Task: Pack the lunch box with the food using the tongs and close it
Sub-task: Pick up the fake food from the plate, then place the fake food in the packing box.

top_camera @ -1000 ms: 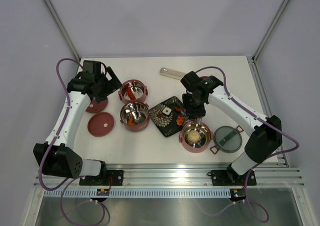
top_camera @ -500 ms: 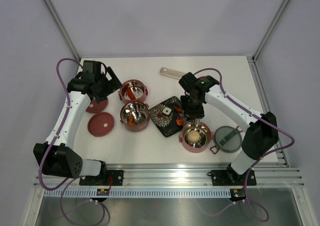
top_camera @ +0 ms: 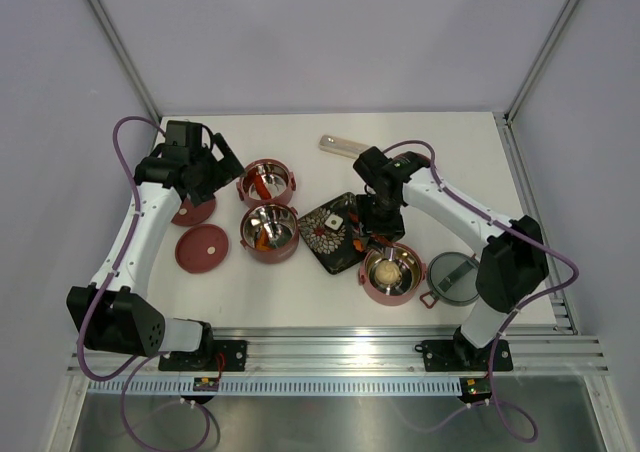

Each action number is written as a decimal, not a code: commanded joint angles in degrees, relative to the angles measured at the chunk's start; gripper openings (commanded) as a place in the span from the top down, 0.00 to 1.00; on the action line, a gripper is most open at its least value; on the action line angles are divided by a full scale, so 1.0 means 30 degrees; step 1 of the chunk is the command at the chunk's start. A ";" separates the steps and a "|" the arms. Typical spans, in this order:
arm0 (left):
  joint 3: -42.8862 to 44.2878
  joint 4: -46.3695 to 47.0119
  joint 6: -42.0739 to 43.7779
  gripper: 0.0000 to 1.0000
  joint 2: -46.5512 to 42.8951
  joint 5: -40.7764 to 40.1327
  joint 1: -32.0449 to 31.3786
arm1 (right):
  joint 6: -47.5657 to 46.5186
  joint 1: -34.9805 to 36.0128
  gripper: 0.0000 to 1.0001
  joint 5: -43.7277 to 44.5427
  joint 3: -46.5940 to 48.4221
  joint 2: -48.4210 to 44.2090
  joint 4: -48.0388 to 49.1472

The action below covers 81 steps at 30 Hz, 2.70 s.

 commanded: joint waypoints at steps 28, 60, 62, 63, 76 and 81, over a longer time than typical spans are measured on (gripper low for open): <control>0.0088 0.1337 -0.0036 0.01 0.0374 0.0019 0.0138 | -0.1426 0.0580 0.85 0.0099 0.3448 0.0571 -0.2224; -0.0175 0.1366 -0.0036 0.01 0.0316 0.0019 0.0168 | -0.1777 0.0580 0.96 0.0276 0.6845 0.0482 -0.3893; -0.0233 0.1366 -0.0066 0.01 0.0316 0.0019 0.0168 | -0.1806 0.0551 0.96 0.0217 0.7574 0.0657 -0.4069; -0.0263 0.1366 -0.0066 0.01 0.0316 0.0019 0.0168 | -0.1807 0.0580 0.96 0.0129 0.7840 0.0688 -0.4186; -0.0117 0.1279 -0.0007 0.01 0.0375 0.0019 0.0168 | -0.2099 0.2365 0.96 -0.1394 1.4813 0.3791 -0.5213; 0.0294 0.0810 0.0256 0.01 0.0375 0.0019 0.0343 | -0.2538 0.3537 0.96 -0.2389 1.6981 0.5519 -0.5242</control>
